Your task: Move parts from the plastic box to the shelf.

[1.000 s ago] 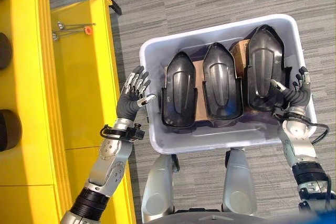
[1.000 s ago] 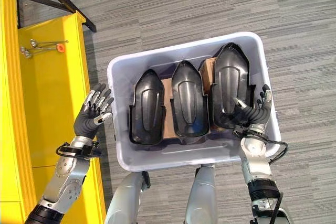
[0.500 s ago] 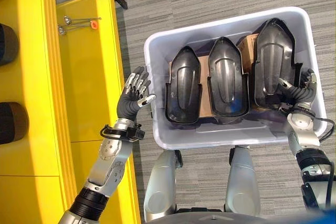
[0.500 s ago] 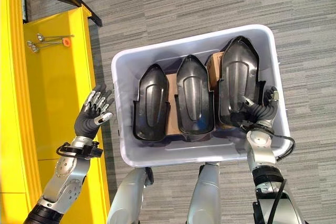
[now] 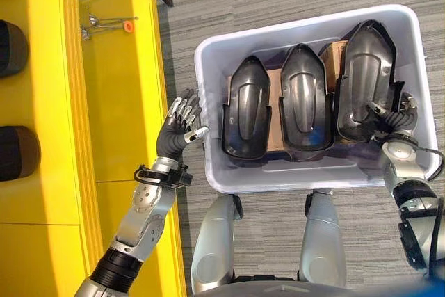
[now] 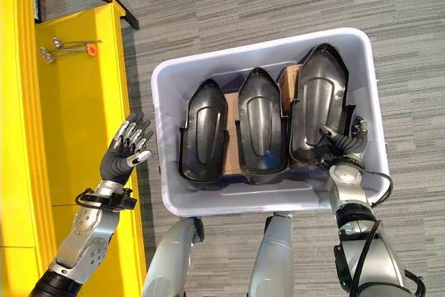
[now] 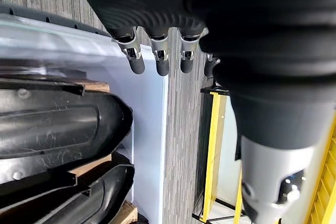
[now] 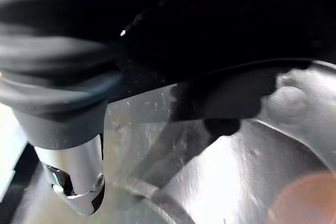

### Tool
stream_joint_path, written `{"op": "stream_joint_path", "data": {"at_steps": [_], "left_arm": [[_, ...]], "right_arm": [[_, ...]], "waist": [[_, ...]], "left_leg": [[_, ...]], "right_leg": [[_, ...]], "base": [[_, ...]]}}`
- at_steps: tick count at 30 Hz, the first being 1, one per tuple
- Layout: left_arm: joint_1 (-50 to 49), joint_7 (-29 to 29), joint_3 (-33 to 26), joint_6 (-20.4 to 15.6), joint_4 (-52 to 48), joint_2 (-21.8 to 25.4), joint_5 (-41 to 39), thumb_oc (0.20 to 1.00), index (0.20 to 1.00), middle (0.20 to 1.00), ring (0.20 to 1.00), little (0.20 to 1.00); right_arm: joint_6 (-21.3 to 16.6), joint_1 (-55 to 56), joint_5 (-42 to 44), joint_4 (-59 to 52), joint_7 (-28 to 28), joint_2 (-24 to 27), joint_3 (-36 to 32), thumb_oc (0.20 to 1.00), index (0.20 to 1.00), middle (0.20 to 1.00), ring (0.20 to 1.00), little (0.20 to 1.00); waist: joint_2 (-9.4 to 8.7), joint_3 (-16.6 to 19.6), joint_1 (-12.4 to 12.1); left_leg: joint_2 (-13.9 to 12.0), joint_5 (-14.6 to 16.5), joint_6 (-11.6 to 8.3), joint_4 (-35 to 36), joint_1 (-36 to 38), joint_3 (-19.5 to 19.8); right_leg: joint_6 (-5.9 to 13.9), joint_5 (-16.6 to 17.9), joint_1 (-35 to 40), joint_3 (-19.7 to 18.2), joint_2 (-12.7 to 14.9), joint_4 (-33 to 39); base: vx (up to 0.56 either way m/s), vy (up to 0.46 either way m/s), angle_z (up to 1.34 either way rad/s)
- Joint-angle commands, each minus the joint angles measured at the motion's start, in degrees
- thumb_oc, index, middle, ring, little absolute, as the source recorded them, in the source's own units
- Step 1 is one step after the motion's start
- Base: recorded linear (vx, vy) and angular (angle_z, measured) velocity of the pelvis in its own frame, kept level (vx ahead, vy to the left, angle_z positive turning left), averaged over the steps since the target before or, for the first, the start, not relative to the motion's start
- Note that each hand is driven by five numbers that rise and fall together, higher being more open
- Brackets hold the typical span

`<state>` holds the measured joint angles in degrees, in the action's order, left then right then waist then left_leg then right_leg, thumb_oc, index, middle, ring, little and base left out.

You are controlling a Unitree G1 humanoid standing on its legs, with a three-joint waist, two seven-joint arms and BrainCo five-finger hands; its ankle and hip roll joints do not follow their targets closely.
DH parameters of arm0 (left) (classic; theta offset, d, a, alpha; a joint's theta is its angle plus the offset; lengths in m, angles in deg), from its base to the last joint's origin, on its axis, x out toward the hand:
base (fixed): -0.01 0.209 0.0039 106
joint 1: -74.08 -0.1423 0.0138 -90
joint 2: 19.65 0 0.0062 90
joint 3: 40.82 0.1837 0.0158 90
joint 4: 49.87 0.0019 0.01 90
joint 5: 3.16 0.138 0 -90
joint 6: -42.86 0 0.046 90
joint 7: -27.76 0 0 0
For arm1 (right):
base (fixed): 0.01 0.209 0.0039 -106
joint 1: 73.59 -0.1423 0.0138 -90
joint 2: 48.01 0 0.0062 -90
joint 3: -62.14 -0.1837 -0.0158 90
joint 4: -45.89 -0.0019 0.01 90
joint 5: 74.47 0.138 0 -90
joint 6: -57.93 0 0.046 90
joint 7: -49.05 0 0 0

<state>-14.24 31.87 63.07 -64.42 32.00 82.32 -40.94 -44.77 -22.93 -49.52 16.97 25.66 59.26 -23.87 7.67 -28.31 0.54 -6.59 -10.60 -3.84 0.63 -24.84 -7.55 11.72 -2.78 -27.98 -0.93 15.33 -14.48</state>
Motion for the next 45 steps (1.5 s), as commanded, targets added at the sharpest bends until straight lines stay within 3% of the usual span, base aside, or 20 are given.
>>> {"op": "stream_joint_path", "data": {"at_steps": [1,3,5,12,23,32,45], "left_arm": [[0.59,-0.52,-0.32,-3.75,-7.2,1.82,-1.84,1.0,1.0,1.0,1.0,1.0],[0.77,-0.46,0.0,-3.62,-7.23,1.94,-1.7,1.0,1.0,1.0,1.0,1.0],[1.08,-0.56,0.28,-3.45,-7.27,1.82,-1.69,1.0,1.0,1.0,1.0,1.0],[1.29,-0.63,0.22,-3.64,-6.86,1.8,-1.8,1.0,1.0,1.0,1.0,1.0],[0.5,-0.95,-1.75,-4.06,-4.78,1.09,-2.02,1.0,1.0,1.0,1.0,1.0],[-1.53,-1.95,-5.22,-3.04,-2.94,0.26,-0.88,1.0,1.0,1.0,1.0,1.0],[-5.93,-3.9,-9.58,-2.09,-1.59,-1.14,0.64,1.0,1.0,1.0,1.0,1.0]], "right_arm": [[1.84,-3.59,3.26,4.18,1.98,4.37,3.05,1.0,1.0,1.0,1.0,1.0],[2.55,-5.32,3.53,6.74,2.52,4.58,3.99,1.0,1.0,1.0,1.0,1.0],[3.38,-6.92,3.24,8.85,4.05,4.42,6.25,0.2,0.2,0.2,0.2,0.2],[2.9,-5.3,2.7,6.04,3.89,3.65,6.92,0.2,0.2,0.2,0.2,0.2],[-0.16,8.41,0.21,-15.6,2.24,2.34,2.93,0.2,0.2,0.2,0.2,0.2],[-2.33,20.22,-6.52,-36.97,3.08,0.98,-2.26,0.2,0.2,0.2,0.2,0.2],[-4.26,29.62,-9.49,-52.32,7.67,-1.16,-6.36,0.2,0.2,0.2,0.2,0.2]], "waist": [[-0.72,-1.04,-0.58],[-0.57,-1.18,-0.77],[-0.39,-1.47,-1.09],[-0.92,-1.38,-0.79],[-3.65,0.99,0.39],[-6.32,6.13,1.31],[-7.75,12.38,1.91]], "left_leg": [[-2.73,11.52,-2.76,-7.08,4.48,1.57],[-2.75,11.72,-2.77,-7.21,4.55,1.59],[-2.74,11.47,-2.82,-7.37,4.29,1.85],[-2.8,11.43,-2.75,-7.61,4.28,1.98],[-3.48,11.48,-3.15,-7.13,6.84,2.21],[-5.3,11.2,-3.65,-5.12,12.56,2.46],[-7.55,10.49,-4.32,-1.57,20.18,1.21]], "right_leg": [[-3.25,5.03,-1.67,0.48,-0.82,1.86],[-3.22,4.68,-1.56,0.58,-0.84,1.6],[-3.31,4.65,-1.52,0.82,-0.92,1.51],[-3.39,4.6,-1.27,0.96,-1.14,1.32],[-3.24,5.49,3.03,1.76,-1.45,4.1],[-3.16,5.5,9.54,2.66,-2.03,7.56],[-2.93,4.85,15.99,3.42,-3.14,10.25]], "base": [[-0.01,-0.003,0.04],[-0.01,-0.002,0.02],[-0.03,-0.016,0.01],[0.0,0.0,0.0],[0.0,0.0,0.0],[0.03,-0.025,-0.04],[0.04,-0.017,-0.03]]}}
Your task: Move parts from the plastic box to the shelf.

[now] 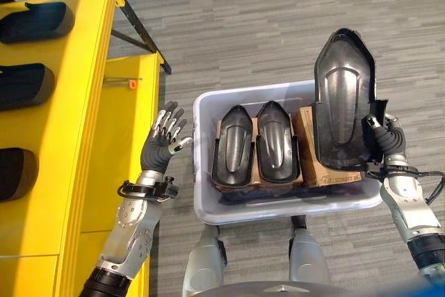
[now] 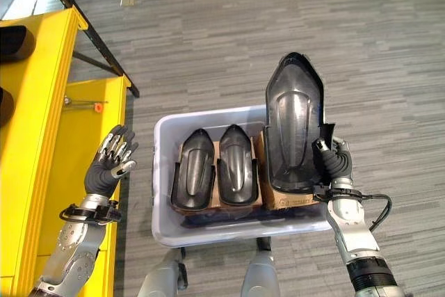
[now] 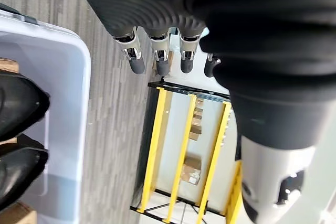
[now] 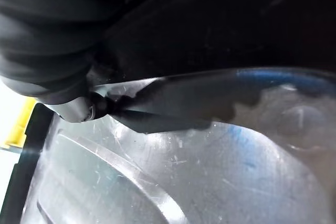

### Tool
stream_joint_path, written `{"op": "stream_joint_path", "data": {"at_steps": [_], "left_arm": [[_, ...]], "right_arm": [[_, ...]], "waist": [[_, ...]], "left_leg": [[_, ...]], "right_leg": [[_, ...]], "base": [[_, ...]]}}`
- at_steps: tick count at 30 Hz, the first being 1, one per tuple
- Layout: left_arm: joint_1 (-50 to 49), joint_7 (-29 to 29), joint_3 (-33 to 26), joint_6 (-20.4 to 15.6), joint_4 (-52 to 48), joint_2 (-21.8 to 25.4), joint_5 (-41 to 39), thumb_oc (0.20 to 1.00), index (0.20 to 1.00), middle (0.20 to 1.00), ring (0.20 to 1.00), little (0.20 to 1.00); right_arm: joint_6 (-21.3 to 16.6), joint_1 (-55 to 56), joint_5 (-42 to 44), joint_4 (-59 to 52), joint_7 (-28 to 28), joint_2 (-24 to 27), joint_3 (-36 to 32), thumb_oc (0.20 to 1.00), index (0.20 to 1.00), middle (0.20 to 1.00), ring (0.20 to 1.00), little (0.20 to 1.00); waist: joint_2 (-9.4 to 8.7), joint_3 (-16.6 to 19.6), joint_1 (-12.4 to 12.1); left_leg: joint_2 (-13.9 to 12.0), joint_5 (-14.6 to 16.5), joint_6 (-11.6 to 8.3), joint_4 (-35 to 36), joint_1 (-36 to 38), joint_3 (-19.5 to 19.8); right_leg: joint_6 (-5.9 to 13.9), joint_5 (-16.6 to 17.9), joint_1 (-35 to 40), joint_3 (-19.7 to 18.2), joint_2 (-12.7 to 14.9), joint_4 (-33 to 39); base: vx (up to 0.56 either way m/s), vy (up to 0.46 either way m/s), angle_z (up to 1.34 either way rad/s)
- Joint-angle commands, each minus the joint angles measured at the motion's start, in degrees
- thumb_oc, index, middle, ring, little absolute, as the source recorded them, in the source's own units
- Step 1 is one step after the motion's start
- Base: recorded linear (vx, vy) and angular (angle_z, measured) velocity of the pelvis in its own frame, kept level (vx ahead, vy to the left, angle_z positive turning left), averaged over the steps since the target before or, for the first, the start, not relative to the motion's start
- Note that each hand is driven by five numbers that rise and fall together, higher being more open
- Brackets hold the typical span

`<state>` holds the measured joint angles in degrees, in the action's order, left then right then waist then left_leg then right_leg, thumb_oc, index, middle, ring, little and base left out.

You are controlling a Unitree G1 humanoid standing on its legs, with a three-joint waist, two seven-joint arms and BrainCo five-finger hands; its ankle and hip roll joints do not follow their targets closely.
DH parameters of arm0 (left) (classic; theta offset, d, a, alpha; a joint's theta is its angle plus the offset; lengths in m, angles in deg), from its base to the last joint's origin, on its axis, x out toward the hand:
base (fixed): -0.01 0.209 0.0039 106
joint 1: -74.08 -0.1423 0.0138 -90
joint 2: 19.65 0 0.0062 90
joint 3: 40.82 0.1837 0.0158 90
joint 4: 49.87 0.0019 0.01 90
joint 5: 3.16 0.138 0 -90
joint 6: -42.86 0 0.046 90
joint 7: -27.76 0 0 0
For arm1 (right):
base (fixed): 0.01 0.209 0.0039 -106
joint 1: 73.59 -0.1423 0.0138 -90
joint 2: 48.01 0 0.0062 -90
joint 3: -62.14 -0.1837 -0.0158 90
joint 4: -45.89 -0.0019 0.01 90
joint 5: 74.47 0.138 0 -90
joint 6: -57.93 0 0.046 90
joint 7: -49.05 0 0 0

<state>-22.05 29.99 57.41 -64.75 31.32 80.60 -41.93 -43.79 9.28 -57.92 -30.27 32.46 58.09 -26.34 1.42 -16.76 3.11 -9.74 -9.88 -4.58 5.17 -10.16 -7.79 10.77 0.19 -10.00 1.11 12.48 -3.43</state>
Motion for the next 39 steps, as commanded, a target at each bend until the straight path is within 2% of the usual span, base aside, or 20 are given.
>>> {"op": "stream_joint_path", "data": {"at_steps": [1,7,11,16,17,18,19,20,21,22,24,25,28,29,31,32,35,37,38,39], "left_arm": [[1.31,-2.11,-4.43,-1.76,-0.53,0.17,1.81,1.0,1.0,1.0,1.0,1.0],[-0.45,-2.4,-5.71,-1.2,0.39,-1.2,2.36,1.0,1.0,1.0,1.0,1.0],[-2.53,-2.53,-6.96,-0.85,1.38,-2.12,2.95,1.0,1.0,1.0,1.0,1.0],[-5.01,-2.63,-7.94,-0.05,1.67,-4.27,2.99,1.0,1.0,1.0,1.0,1.0],[-5.84,-2.55,-8.05,0.15,1.4,-4.91,2.69,1.0,1.0,1.0,1.0,1.0],[-5.88,-2.54,-8.09,0.18,1.35,-4.94,2.7,1.0,1.0,1.0,1.0,1.0],[-6.61,-2.46,-7.87,0.29,1.21,-5.34,2.42,1.0,1.0,1.0,1.0,1.0],[-6.63,-2.45,-7.91,0.32,1.16,-5.37,2.42,1.0,1.0,1.0,1.0,1.0],[-6.4,-2.22,-7.53,0.44,1.59,-5.51,2.24,1.0,1.0,1.0,1.0,1.0],[-5.91,-2.16,-7.19,0.45,2.04,-5.43,2.27,1.0,1.0,1.0,1.0,1.0],[-5.34,-2.24,-6.97,0.44,2.75,-5.44,2.07,1.0,1.0,1.0,1.0,1.0],[-5.29,-2.24,-6.98,0.44,2.76,-5.44,2.07,1.0,1.0,1.0,1.0,1.0],[-4.29,-2.33,-6.09,0.18,3.31,-5.55,2.34,1.0,1.0,1.0,1.0,1.0],[-4.18,-2.28,-5.78,0.33,3.27,-5.72,2.5,1.0,1.0,1.0,1.0,1.0],[-4.11,-2.31,-5.46,0.63,3.4,-6.04,2.53,1.0,1.0,1.0,1.0,1.0],[-4.27,-2.57,-5.4,1.12,3.42,-6.4,2.2,1.0,1.0,1.0,1.0,1.0],[-4.74,-3.1,-5.18,1.3,3.18,-6.28,2.48,1.0,1.0,1.0,1.0,1.0],[-4.16,-3.07,-5.22,1.37,2.91,-5.34,2.54,1.0,1.0,1.0,1.0,1.0],[-3.99,-2.87,-5.9,0.88,2.82,-4.94,2.78,1.0,1.0,1.0,1.0,1.0],[-4.01,-2.86,-5.88,0.88,2.81,-4.91,2.78,1.0,1.0,1.0,1.0,1.0]], "right_arm": [[-5.44,-1.68,-1.07,-6.82,1.58,-0.46,-3.85,0.2,0.2,0.2,0.2,0.2],[-5.47,0.76,-0.38,-10.94,4.45,-1.7,-2.68,0.2,0.2,0.2,0.2,0.2],[-5.6,0.96,1.48,-13.77,7.37,-2.68,0.01,0.2,0.2,0.2,0.2,0.2],[-5.92,-0.92,3.65,-16.11,9.67,-2.97,3.61,0.2,0.2,0.2,0.2,0.2],[-5.85,-2.07,4.24,-16.71,10.29,-2.81,4.86,0.2,0.2,0.2,0.2,0.2],[-5.88,-2.11,4.25,-16.66,10.29,-2.8,4.91,0.2,0.2,0.2,0.2,0.2],[-6.01,-4.66,5.05,-16.28,10.44,-2.87,6.68,0.2,0.2,0.2,0.2,0.2],[-6.07,-4.76,5.07,-16.17,10.44,-2.85,6.75,0.2,0.2,0.2,0.2,0.2],[-6.08,-6.4,5.12,-15.89,9.94,-2.85,7.65,0.2,0.2,0.2,0.2,0.2],[-5.91,-7.01,4.93,-15.84,9.58,-2.44,7.87,0.2,0.2,0.2,0.2,0.2],[-5.75,-7.94,4.07,-15.85,9.14,-1.82,8.41,0.2,0.2,0.2,0.2,0.2],[-5.75,-7.99,4.06,-15.83,9.13,-1.81,8.4,0.2,0.2,0.2,0.2,0.2],[-5.47,-7.88,2.93,-16.39,8.46,-2.56,8.46,0.2,0.2,0.2,0.2,0.2],[-5.38,-7.54,3.02,-16.57,8.44,-2.92,8.42,0.2,0.2,0.2,0.2,0.2],[-5.19,-6.89,3.14,-16.84,8.42,-3.66,8.4,0.2,0.2,0.2,0.2,0.2],[-5.04,-5.75,3.46,-17.31,8.43,-4.21,7.76,0.2,0.2,0.2,0.2,0.2],[-5.18,-4.65,3.62,-17.22,8.35,-4.87,7.1,0.2,0.2,0.2,0.2,0.2],[-4.87,-2.75,3.49,-17.4,7.77,-5.52,5.82,0.2,0.2,0.2,0.2,0.2],[-4.65,-0.97,2.96,-18.28,7.87,-5.64,4.57,0.2,0.2,0.2,0.2,0.2],[-4.64,-0.91,2.95,-18.32,7.87,-5.67,4.55,0.2,0.2,0.2,0.2,0.2]], "waist": [[-1.58,1.9,-0.5],[-1.43,4.95,-0.66],[-0.76,7.08,-1.36],[0.14,8.48,-3.31],[0.47,8.62,-4.4],[0.53,8.55,-4.17],[1.14,8.22,-6.0],[1.21,8.31,-5.66],[1.6,7.71,-6.58],[1.26,6.78,-6.93],[0.41,6.12,-6.78],[0.46,6.19,-6.77],[0.19,5.57,-6.06],[0.14,5.8,-5.86],[0.55,6.13,-5.59],[1.12,6.99,-5.06],[1.55,8.07,-5.07],[0.71,8.33,-5.48],[-0.23,8.58,-5.86],[-0.32,8.59,-5.84]], "left_leg": [[-4.78,9.76,-3.68,-5.84,6.47,1.26],[-6.28,9.14,-4.06,-5.13,9.77,1.46],[-8.46,6.24,-4.85,-4.17,12.0,2.57],[-11.51,0.98,-6.01,-5.43,11.86,5.82],[-12.25,-1.17,-6.23,-5.45,11.72,7.4],[-12.3,-1.24,-6.28,-5.4,11.7,7.63],[-13.02,-5.76,-7.23,-5.02,10.54,10.18],[-13.07,-5.89,-7.3,-4.97,10.23,10.57],[-12.77,-10.35,-7.65,-4.82,7.54,11.85],[-11.99,-11.47,-7.27,-5.52,5.83,10.84],[-11.7,-9.06,-5.77,-8.83,4.1,5.17],[-11.74,-9.16,-5.72,-8.83,3.91,5.21],[-14.66,-7.05,-5.76,-11.62,6.23,-2.87],[-15.23,-6.29,-6.65,-12.34,7.31,-3.32],[-15.66,-5.99,-6.79,-11.94,8.44,-3.7],[-16.34,-5.4,-7.11,-9.98,9.74,-5.3],[-16.34,-5.58,-7.39,-7.32,11.02,-5.86],[-13.42,-0.27,-6.12,-7.56,10.67,-5.77],[-10.94,3.85,-5.23,-8.54,10.1,-5.37],[-10.81,3.99,-5.13,-8.67,10.05,-5.34]], "right_leg": [[-1.91,1.48,-1.21,1.43,-0.44,-0.92],[-2.28,-1.08,1.54,2.16,-1.77,-2.76],[-3.49,-4.21,2.92,3.41,-3.96,-6.5],[-5.93,-7.91,5.12,5.84,-7.37,-9.63],[-6.85,-9.03,5.84,7.02,-8.31,-10.7],[-6.89,-9.09,5.94,7.23,-8.34,-10.73],[-7.99,-10.21,6.29,9.02,-9.31,-11.42],[-8.05,-10.24,6.22,9.35,-9.34,-11.43],[-9.16,-10.73,6.45,12.11,-9.26,-11.21],[-9.68,-10.77,6.69,13.53,-8.77,-10.74],[-10.12,-10.71,6.93,16.48,-7.46,-10.23],[-10.13,-10.49,6.83,16.51,-7.52,-10.06],[-10.16,-10.76,7.98,20.16,-5.66,-11.4],[-9.64,-11.99,8.76,20.57,-5.13,-11.95],[-9.29,-12.17,9.1,21.73,-4.56,-12.72],[-8.62,-12.34,9.72,23.08,-3.75,-13.27],[-7.94,-11.95,10.25,23.78,-3.03,-13.43],[-5.84,-9.21,12.29,25.66,1.08,-12.24],[-4.03,-6.59,14.12,26.94,4.12,-9.75],[-3.93,-6.48,14.19,26.98,4.25,-9.66]], "base": [[0.05,-0.023,-0.02],[0.05,-0.043,-0.01],[0.03,-0.109,0.02],[0.01,-0.175,0.18],[0.0,-0.169,0.42],[-0.07,-0.211,0.49],[-0.06,-0.112,0.46],[-0.16,-0.184,0.81],[-0.17,-0.121,1.04],[-0.24,-0.195,1.39],[-0.14,-0.104,1.23],[-0.07,-0.052,1.33],[-0.02,-0.043,0.68],[0.05,0.018,0.48],[0.06,0.079,0.83],[0.05,0.102,0.87],[0.1,0.18,0.54],[0.13,0.374,0.42],[0.13,0.356,0.44],[0.13,0.37,0.43]]}}
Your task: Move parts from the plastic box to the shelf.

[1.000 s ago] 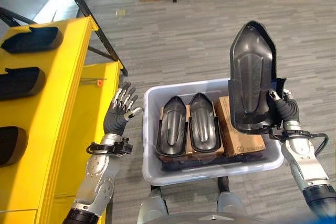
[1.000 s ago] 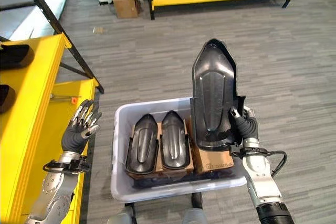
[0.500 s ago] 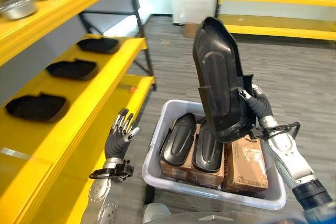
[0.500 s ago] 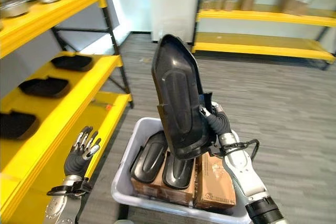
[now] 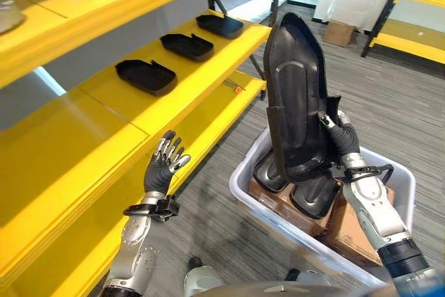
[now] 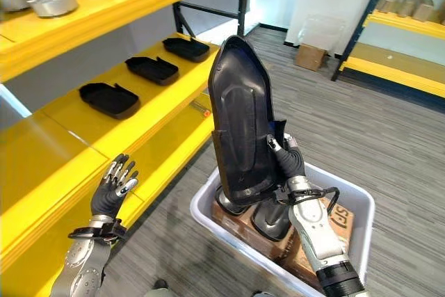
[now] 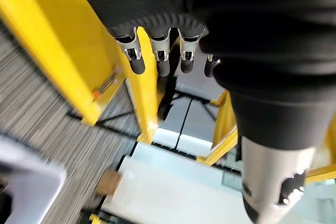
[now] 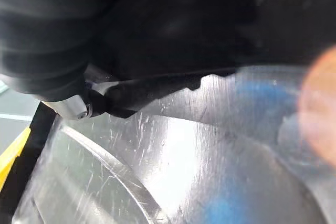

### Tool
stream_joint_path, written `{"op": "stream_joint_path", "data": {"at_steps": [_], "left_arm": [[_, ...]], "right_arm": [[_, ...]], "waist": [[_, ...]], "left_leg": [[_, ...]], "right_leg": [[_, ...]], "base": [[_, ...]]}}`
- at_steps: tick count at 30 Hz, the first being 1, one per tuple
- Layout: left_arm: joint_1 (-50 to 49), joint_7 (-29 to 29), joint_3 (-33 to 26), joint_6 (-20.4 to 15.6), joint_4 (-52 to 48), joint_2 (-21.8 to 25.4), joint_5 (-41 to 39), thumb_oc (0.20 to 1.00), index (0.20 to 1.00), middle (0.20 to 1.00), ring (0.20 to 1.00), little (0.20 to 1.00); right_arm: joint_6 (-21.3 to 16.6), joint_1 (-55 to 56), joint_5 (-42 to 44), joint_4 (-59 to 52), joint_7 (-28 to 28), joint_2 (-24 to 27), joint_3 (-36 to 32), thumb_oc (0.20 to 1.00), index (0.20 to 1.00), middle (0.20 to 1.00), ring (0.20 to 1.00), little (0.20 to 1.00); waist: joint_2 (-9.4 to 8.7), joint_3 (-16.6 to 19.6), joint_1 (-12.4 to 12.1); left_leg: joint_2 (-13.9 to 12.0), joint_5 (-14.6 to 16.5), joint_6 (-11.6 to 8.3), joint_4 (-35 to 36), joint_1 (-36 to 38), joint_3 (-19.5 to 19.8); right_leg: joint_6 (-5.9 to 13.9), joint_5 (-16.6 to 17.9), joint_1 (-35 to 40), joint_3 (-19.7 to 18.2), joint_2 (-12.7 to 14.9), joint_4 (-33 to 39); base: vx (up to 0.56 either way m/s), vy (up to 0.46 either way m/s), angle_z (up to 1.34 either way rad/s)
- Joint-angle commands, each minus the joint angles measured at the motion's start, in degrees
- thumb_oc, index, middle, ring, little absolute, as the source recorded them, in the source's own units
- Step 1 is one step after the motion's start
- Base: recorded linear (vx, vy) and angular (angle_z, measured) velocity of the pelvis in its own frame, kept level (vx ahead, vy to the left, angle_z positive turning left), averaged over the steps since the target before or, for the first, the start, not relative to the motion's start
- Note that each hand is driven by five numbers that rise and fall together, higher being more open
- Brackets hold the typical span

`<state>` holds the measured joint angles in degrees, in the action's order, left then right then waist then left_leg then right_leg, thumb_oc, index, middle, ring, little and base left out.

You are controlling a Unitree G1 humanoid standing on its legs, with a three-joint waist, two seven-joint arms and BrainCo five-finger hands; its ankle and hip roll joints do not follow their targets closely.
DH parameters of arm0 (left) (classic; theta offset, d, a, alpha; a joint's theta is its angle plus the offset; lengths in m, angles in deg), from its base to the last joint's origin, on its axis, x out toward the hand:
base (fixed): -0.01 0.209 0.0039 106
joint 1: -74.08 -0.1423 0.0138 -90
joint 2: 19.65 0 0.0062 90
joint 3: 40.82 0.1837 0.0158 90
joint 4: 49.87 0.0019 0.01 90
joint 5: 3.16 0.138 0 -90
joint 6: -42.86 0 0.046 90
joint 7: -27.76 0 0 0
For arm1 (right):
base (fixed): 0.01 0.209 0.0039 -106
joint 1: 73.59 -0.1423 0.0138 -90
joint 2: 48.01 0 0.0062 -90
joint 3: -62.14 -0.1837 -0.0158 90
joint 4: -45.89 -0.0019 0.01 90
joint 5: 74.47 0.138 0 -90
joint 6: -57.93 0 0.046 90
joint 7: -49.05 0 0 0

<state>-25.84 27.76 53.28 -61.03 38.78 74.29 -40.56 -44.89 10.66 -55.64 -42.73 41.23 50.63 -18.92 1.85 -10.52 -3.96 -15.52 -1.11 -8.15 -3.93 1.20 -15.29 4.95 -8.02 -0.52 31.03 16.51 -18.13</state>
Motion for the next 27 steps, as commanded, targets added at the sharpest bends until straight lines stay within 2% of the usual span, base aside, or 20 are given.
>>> {"op": "stream_joint_path", "data": {"at_steps": [1,2,4,5,7,8,9,10,13,16,17,18,20,21,22,24,25,26,27], "left_arm": [[-0.19,-0.28,-2.18,-2.91,-4.75,1.6,1.77,1.0,1.0,1.0,1.0,1.0],[-0.21,-0.26,-2.16,-2.9,-4.78,1.64,1.78,1.0,1.0,1.0,1.0,1.0],[-0.25,-0.06,-2.72,-3.05,-4.88,2.21,2.25,1.0,1.0,1.0,1.0,1.0],[-0.27,-0.06,-2.72,-3.04,-4.9,2.26,2.25,1.0,1.0,1.0,1.0,1.0],[0.03,0.32,-2.79,-2.99,-4.8,2.65,2.77,1.0,1.0,1.0,1.0,1.0],[0.2,0.7,-2.95,-3.04,-4.75,3.04,2.98,1.0,1.0,1.0,1.0,1.0],[0.22,0.71,-2.96,-3.04,-4.75,3.09,2.99,1.0,1.0,1.0,1.0,1.0],[0.24,1.1,-3.22,-3.05,-4.92,3.52,3.55,1.0,1.0,1.0,1.0,1.0],[0.83,1.83,-3.73,-3.37,-5.24,4.53,4.47,1.0,1.0,1.0,1.0,1.0],[1.41,2.59,-4.04,-3.61,-5.61,5.32,5.07,1.0,1.0,1.0,1.0,1.0],[1.6,2.9,-3.96,-3.66,-5.23,5.37,5.39,1.0,1.0,1.0,1.0,1.0],[1.87,3.21,-3.82,-3.72,-5.31,5.6,5.75,1.0,1.0,1.0,1.0,1.0],[2.32,3.91,-3.57,-4.01,-5.01,5.89,6.0,1.0,1.0,1.0,1.0,1.0],[2.36,3.99,-3.59,-3.86,-4.92,6.08,5.97,1.0,1.0,1.0,1.0,1.0],[2.54,4.06,-3.15,-3.86,-4.8,6.06,6.17,1.0,1.0,1.0,1.0,1.0],[2.66,3.59,-2.53,-3.58,-4.25,5.89,6.0,1.0,1.0,1.0,1.0,1.0],[2.67,3.59,-2.51,-3.59,-4.24,5.87,6.0,1.0,1.0,1.0,1.0,1.0],[3.23,2.71,-1.15,-2.97,-3.39,5.49,6.67,1.0,1.0,1.0,1.0,1.0],[3.26,2.72,-1.14,-2.97,-3.39,5.47,6.67,1.0,1.0,1.0,1.0,1.0]], "right_arm": [[-3.42,-1.53,0.61,-5.9,-0.88,1.31,-3.46,0.2,0.2,0.2,0.2,0.2],[-3.4,-1.48,0.6,-5.94,-0.88,1.27,-3.5,0.2,0.2,0.2,0.2,0.2],[-3.15,0.05,0.54,-6.77,-0.47,0.17,-3.97,0.2,0.2,0.2,0.2,0.2],[-3.13,0.09,0.53,-6.81,-0.46,0.12,-3.99,0.2,0.2,0.2,0.2,0.2],[-2.99,0.23,0.62,-7.02,-0.27,-0.27,-3.77,0.2,0.2,0.2,0.2,0.2],[-2.75,0.03,0.78,-7.29,0.07,-0.87,-3.06,0.2,0.2,0.2,0.2,0.2],[-2.76,-0.01,0.78,-7.26,0.08,-0.92,-3.06,0.2,0.2,0.2,0.2,0.2],[-2.65,-0.16,0.94,-7.5,0.45,-1.34,-2.4,0.2,0.2,0.2,0.2,0.2],[-2.34,-1.04,0.97,-7.57,0.57,-2.21,-1.15,0.2,0.2,0.2,0.2,0.2],[-2.23,-2.2,1.04,-7.08,0.03,-3.01,-0.46,0.2,0.2,0.2,0.2,0.2],[-2.23,-2.55,0.98,-6.95,-0.28,-3.51,-0.2,0.2,0.2,0.2,0.2,0.2],[-2.21,-2.76,1.05,-6.9,-0.55,-3.87,0.01,0.2,0.2,0.2,0.2,0.2],[-2.09,-3.44,1.23,-6.47,-0.8,-4.57,1.11,0.2,0.2,0.2,0.2,0.2],[-2.16,-2.97,1.75,-6.85,-0.7,-4.74,1.06,0.2,0.2,0.2,0.2,0.2],[-2.16,-2.34,2.36,-7.02,-0.11,-4.83,1.29,0.2,0.2,0.2,0.2,0.2],[-2.19,-0.81,3.31,-7.58,0.7,-4.47,0.86,0.2,0.2,0.2,0.2,0.2],[-2.18,-0.78,3.33,-7.61,0.71,-4.44,0.84,0.2,0.2,0.2,0.2,0.2],[-2.5,1.49,5.66,-7.92,1.99,-3.92,-0.26,0.2,0.2,0.2,0.2,0.2],[-2.5,1.48,5.67,-7.92,2.01,-3.9,-0.29,0.2,0.2,0.2,0.2,0.2]], "waist": [[-1.44,2.38,0.74],[-1.53,2.4,0.76],[-3.21,2.43,-0.12],[-3.29,2.49,-0.09],[-4.25,2.4,-0.6],[-5.19,2.02,-1.39],[-5.31,2.03,-1.35],[-6.13,1.46,-2.12],[-7.34,0.42,-3.67],[-7.94,-0.22,-4.64],[-7.93,-0.38,-4.89],[-7.8,-0.42,-5.05],[-7.22,-0.61,-4.75],[-6.75,-0.53,-4.26],[-6.71,-0.3,-3.49],[-5.98,0.06,-1.88],[-5.96,0.24,-1.86],[-5.2,0.16,1.42],[-5.15,0.29,1.42]], "left_leg": [[-3.48,-2.81,-1.15,-0.8,-1.98,2.37],[-3.37,-2.66,-1.07,-0.98,-2.08,2.43],[-0.67,0.09,-0.12,-3.02,-4.11,3.36],[-0.58,0.17,-0.05,-3.13,-4.22,3.4],[1.09,1.72,0.78,-4.58,-5.61,3.98],[2.97,3.27,1.93,-5.61,-6.57,4.6],[3.11,3.38,2.03,-5.75,-6.67,4.61],[4.62,4.42,3.06,-6.52,-7.69,5.28],[7.3,6.38,4.55,-9.28,-10.8,7.23],[9.75,8.33,6.37,-11.27,-12.85,8.54],[10.69,8.77,7.17,-11.15,-12.84,8.7],[11.85,8.87,7.85,-10.69,-12.71,8.98],[13.13,8.49,8.97,-8.59,-11.72,9.82],[13.95,7.79,9.6,-6.74,-10.87,10.96],[14.96,5.99,10.48,-4.78,-10.69,11.63],[15.63,5.19,11.02,-2.26,-8.81,13.86],[15.61,4.93,10.99,-2.04,-8.95,13.88],[16.39,4.06,11.41,-0.49,-6.7,17.82],[16.33,3.9,11.36,-0.42,-6.88,17.83]], "right_leg": [[2.92,3.47,5.54,-2.49,1.8,6.63],[3.02,3.59,5.62,-2.44,1.89,6.76],[4.65,6.79,6.87,-1.66,4.03,9.42],[4.72,6.88,6.87,-1.61,4.11,9.5],[5.83,9.29,7.33,-0.95,5.47,10.59],[6.6,11.02,7.43,-0.74,6.85,10.74],[6.71,11.09,7.42,-0.72,7.01,10.74],[7.07,12.27,7.4,-0.69,8.01,10.46],[8.17,15.23,7.6,0.7,10.01,10.53],[8.89,18.9,7.25,0.88,11.76,9.99],[9.13,21.29,6.99,0.49,12.62,9.39],[9.33,23.79,7.06,0.23,13.51,8.87],[9.12,26.11,5.64,-1.68,13.98,6.72],[8.51,24.83,4.46,-5.42,12.89,4.85],[6.9,24.35,2.59,-9.52,11.17,3.42],[5.15,19.24,-0.1,-16.28,5.27,0.59],[5.06,19.27,-0.36,-16.25,5.25,0.54],[1.25,7.95,-4.4,-25.59,-6.64,-3.72],[1.17,8.04,-4.62,-25.57,-6.7,-3.73]], "base": [[0.05,0.161,0.35],[0.09,0.277,0.38],[0.07,0.251,0.25],[0.05,0.205,0.08],[0.05,0.234,0.14],[0.05,0.238,0.15],[0.05,0.281,0.2],[0.01,0.201,0.4],[0.01,0.198,0.37],[0.02,0.213,0.47],[0.05,0.253,0.51],[0.06,0.265,0.35],[0.06,0.261,0.42],[0.02,0.264,0.41],[0.05,0.247,0.34],[0.1,0.172,0.68],[0.24,0.181,0.99],[0.17,0.109,0.8],[0.23,0.137,0.61]]}}
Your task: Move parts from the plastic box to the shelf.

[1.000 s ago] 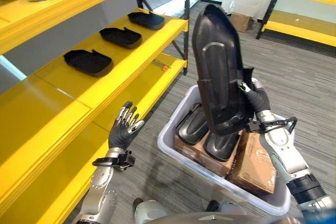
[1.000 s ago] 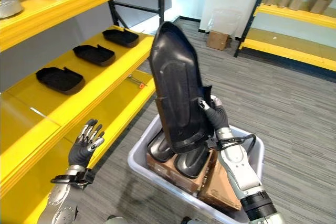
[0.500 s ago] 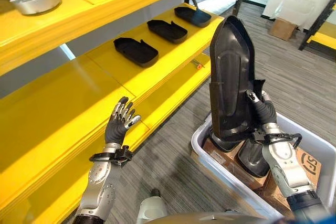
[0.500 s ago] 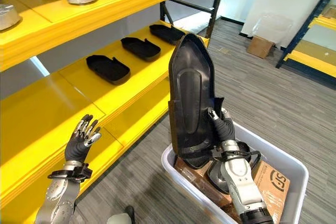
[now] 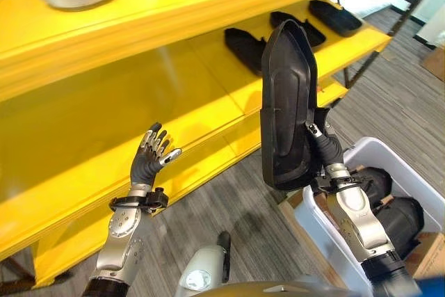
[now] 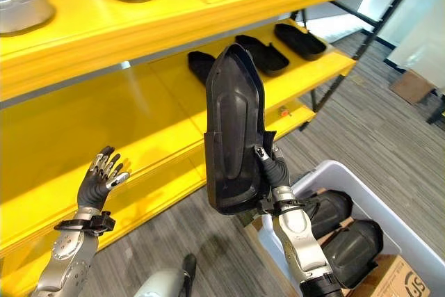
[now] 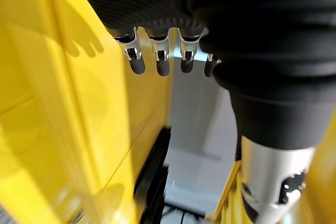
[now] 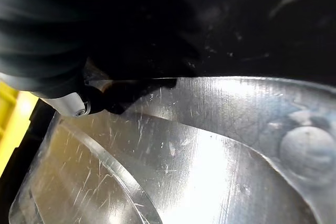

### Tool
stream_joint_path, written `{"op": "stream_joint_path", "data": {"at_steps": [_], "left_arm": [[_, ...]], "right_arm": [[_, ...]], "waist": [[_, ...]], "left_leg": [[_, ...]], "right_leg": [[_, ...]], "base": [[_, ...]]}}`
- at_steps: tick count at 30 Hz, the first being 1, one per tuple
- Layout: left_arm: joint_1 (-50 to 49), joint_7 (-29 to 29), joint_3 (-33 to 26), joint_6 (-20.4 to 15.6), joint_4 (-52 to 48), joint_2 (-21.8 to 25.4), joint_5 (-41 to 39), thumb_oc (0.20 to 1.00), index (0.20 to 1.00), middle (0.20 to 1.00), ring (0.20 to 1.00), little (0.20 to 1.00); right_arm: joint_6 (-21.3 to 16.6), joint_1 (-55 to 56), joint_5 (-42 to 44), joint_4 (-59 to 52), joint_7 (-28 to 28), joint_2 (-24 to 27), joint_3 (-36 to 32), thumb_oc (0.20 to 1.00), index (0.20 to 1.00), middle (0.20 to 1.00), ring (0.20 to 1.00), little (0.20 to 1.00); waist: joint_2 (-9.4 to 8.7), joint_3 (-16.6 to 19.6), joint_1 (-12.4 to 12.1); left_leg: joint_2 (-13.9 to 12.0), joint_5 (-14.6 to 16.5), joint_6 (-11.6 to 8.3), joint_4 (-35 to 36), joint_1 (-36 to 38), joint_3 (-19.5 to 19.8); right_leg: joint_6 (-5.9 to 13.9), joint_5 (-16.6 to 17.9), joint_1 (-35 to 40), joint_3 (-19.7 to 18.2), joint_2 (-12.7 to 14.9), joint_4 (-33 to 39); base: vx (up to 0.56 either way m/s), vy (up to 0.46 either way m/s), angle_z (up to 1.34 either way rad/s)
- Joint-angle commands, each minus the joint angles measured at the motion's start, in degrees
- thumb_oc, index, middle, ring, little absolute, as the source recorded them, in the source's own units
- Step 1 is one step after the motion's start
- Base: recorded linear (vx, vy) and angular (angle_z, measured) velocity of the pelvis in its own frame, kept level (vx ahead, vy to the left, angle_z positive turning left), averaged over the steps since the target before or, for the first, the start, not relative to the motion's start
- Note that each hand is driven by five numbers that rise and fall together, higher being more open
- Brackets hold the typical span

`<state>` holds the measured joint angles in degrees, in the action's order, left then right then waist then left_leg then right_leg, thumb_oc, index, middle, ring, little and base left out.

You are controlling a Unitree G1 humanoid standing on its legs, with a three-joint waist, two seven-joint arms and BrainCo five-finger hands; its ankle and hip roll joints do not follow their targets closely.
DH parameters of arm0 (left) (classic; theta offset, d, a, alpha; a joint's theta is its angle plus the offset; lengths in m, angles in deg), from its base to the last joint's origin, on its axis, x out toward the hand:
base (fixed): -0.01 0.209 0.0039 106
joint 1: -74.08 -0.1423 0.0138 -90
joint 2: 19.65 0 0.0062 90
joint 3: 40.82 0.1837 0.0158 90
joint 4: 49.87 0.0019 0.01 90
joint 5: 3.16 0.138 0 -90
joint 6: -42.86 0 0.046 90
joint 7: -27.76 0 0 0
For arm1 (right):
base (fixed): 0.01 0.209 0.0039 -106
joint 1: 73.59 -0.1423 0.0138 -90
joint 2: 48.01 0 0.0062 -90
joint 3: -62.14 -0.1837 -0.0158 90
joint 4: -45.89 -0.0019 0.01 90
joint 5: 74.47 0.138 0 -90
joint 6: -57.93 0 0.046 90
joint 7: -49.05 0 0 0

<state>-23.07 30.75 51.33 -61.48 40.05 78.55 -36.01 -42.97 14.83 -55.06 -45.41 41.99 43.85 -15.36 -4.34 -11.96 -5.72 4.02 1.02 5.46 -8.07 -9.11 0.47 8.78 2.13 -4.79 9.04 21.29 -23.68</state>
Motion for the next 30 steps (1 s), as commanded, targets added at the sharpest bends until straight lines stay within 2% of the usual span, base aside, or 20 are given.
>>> {"op": "stream_joint_path", "data": {"at_steps": [1,2,3,4,5,6,10,15,20,22,24,25,26,28,29,30], "left_arm": [[0.36,-0.43,1.26,-2.4,-4.39,0.88,2.16,1.0,1.0,1.0,1.0,1.0],[0.53,-0.75,1.82,-2.25,-4.42,0.62,2.39,1.0,1.0,1.0,1.0,1.0],[0.45,-1.06,1.85,-2.18,-4.42,0.33,2.42,1.0,1.0,1.0,1.0,1.0],[0.03,-1.57,2.06,-2.12,-4.66,-0.27,2.48,1.0,1.0,1.0,1.0,1.0],[-0.02,-1.57,2.07,-2.11,-4.68,-0.28,2.48,1.0,1.0,1.0,1.0,1.0],[-0.62,-1.84,2.13,-2.3,-4.81,-0.82,2.45,1.0,1.0,1.0,1.0,1.0],[-1.81,-2.04,1.62,-2.67,-5.2,-1.54,2.57,1.0,1.0,1.0,1.0,1.0],[-3.65,-2.86,1.03,-2.47,-5.45,-2.92,2.19,1.0,1.0,1.0,1.0,1.0],[-3.12,-2.59,1.2,-2.28,-5.43,-3.12,1.9,1.0,1.0,1.0,1.0,1.0],[-2.87,-2.62,1.42,-2.15,-5.37,-3.3,1.81,1.0,1.0,1.0,1.0,1.0],[-2.79,-2.92,1.55,-2.11,-5.35,-3.65,1.37,1.0,1.0,1.0,1.0,1.0],[-2.63,-3.25,1.79,-2.08,-5.49,-3.76,1.08,1.0,1.0,1.0,1.0,1.0],[-2.6,-3.26,1.79,-2.08,-5.49,-3.76,1.07,1.0,1.0,1.0,1.0,1.0],[-1.78,-3.22,2.13,-2.09,-5.21,-3.49,0.88,1.0,1.0,1.0,1.0,1.0],[-1.43,-3.0,2.14,-2.17,-5.21,-3.32,0.79,1.0,1.0,1.0,1.0,1.0],[-1.44,-2.75,2.09,-2.16,-5.58,-3.14,0.75,1.0,1.0,1.0,1.0,1.0]], "right_arm": [[-4.53,-2.06,5.79,-5.2,1.59,2.75,-3.95,0.2,0.2,0.2,0.2,0.2],[-4.9,-1.76,6.63,-5.14,1.83,2.94,-4.4,0.2,0.2,0.2,0.2,0.2],[-5.03,-1.61,6.81,-5.09,1.86,2.88,-4.67,0.2,0.2,0.2,0.2,0.2],[-5.33,-0.77,7.4,-5.36,2.19,2.87,-5.22,0.2,0.2,0.2,0.2,0.2],[-5.34,-0.71,7.41,-5.38,2.2,2.88,-5.21,0.2,0.2,0.2,0.2,0.2],[-5.31,-0.27,7.67,-5.03,2.43,2.87,-5.58,0.2,0.2,0.2,0.2,0.2],[-4.8,0.18,7.49,-5.04,3.2,2.98,-5.45,0.2,0.2,0.2,0.2,0.2],[-4.37,1.12,7.51,-4.84,3.59,3.61,-6.29,0.2,0.2,0.2,0.2,0.2],[-4.52,0.91,7.66,-4.74,3.08,3.75,-7.36,0.2,0.2,0.2,0.2,0.2],[-4.66,0.91,7.56,-4.78,3.09,3.85,-7.77,0.2,0.2,0.2,0.2,0.2],[-4.95,0.91,7.81,-5.08,3.4,4.23,-7.85,0.2,0.2,0.2,0.2,0.2],[-5.06,0.86,8.08,-5.19,3.56,4.68,-7.93,0.2,0.2,0.2,0.2,0.2],[-5.07,0.83,8.09,-5.17,3.57,4.69,-7.95,0.2,0.2,0.2,0.2,0.2],[-5.39,0.3,8.11,-5.36,3.46,5.38,-7.94,0.2,0.2,0.2,0.2,0.2],[-5.47,-0.02,8.05,-5.35,3.16,5.52,-7.72,0.2,0.2,0.2,0.2,0.2],[-5.34,-0.63,8.04,-5.15,2.72,5.54,-6.92,0.2,0.2,0.2,0.2,0.2]], "waist": [[1.12,1.44,4.02],[1.13,1.41,4.81],[0.9,1.24,5.29],[0.24,1.25,5.93],[0.36,1.13,6.04],[0.04,1.76,6.62],[-0.18,2.31,6.62],[0.13,4.55,6.45],[0.29,4.77,6.82],[0.36,4.82,6.91],[0.08,4.13,6.67],[-0.14,3.02,6.27],[-0.07,3.02,6.36],[-0.19,1.92,6.48],[-0.51,1.55,6.68],[-0.88,1.61,6.69]], "left_leg": [[-2.94,1.83,-2.18,4.08,4.38,3.03],[-2.65,1.68,-2.14,4.58,4.99,3.77],[-2.06,1.63,-2.09,4.72,5.36,4.32],[-1.1,1.84,-2.19,5.32,6.33,4.8],[-1.2,1.81,-2.21,5.49,6.62,4.95],[-0.4,1.72,-2.29,6.02,7.33,5.89],[0.12,1.74,-2.64,6.34,8.91,5.97],[-0.7,2.21,-3.12,7.79,11.23,4.24],[-1.28,3.3,-3.97,6.21,11.32,4.45],[-1.37,4.13,-4.5,4.36,11.03,4.56],[-1.01,5.6,-5.82,-1.51,9.02,4.47],[-0.69,5.37,-7.01,-7.07,6.46,4.31],[-0.71,5.58,-7.03,-7.56,6.15,4.41],[-2.04,4.62,-8.02,-13.38,3.2,1.87],[-4.35,4.17,-8.2,-14.91,2.32,0.16],[-8.37,4.05,-7.93,-13.31,3.51,-1.12]], "right_leg": [[-3.56,-5.2,-1.58,-5.61,-14.72,1.36],[-4.22,-6.85,-3.21,-7.53,-18.11,2.38],[-4.28,-6.57,-4.72,-8.53,-19.97,3.77],[-4.25,-5.31,-4.25,-8.81,-20.9,8.64],[-4.27,-5.1,-3.76,-8.65,-20.98,9.15],[-3.75,-3.36,-3.73,-10.17,-22.09,14.13],[-3.42,-0.94,-1.48,-9.2,-21.07,18.68],[-4.3,-1.63,2.39,-7.7,-21.17,20.71],[-4.92,-3.03,3.08,-6.29,-21.1,19.42],[-5.25,-3.69,3.54,-5.66,-21.13,19.02],[-6.07,-4.33,4.55,-4.95,-21.11,19.04],[-6.66,-4.64,5.16,-4.42,-20.82,19.16],[-6.67,-4.65,5.11,-4.31,-20.87,19.15],[-7.31,-4.99,5.07,-2.93,-20.44,18.52],[-7.46,-5.01,5.1,-2.5,-20.03,18.24],[-7.47,-5.16,4.97,-2.32,-19.4,17.89]], "base": [[0.08,0.031,1.07],[0.11,0.042,1.23],[0.1,-0.015,0.93],[0.08,-0.024,0.31],[0.1,-0.072,0.04],[0.08,-0.058,0.28],[0.06,-0.069,0.12],[0.07,-0.077,0.08],[0.03,-0.08,0.1],[0.03,-0.086,0.18],[-0.01,-0.117,0.29],[-0.04,-0.075,0.35],[-0.08,-0.074,0.4],[-0.07,-0.039,0.56],[-0.03,0.009,0.53],[0.0,0.01,0.51]]}}
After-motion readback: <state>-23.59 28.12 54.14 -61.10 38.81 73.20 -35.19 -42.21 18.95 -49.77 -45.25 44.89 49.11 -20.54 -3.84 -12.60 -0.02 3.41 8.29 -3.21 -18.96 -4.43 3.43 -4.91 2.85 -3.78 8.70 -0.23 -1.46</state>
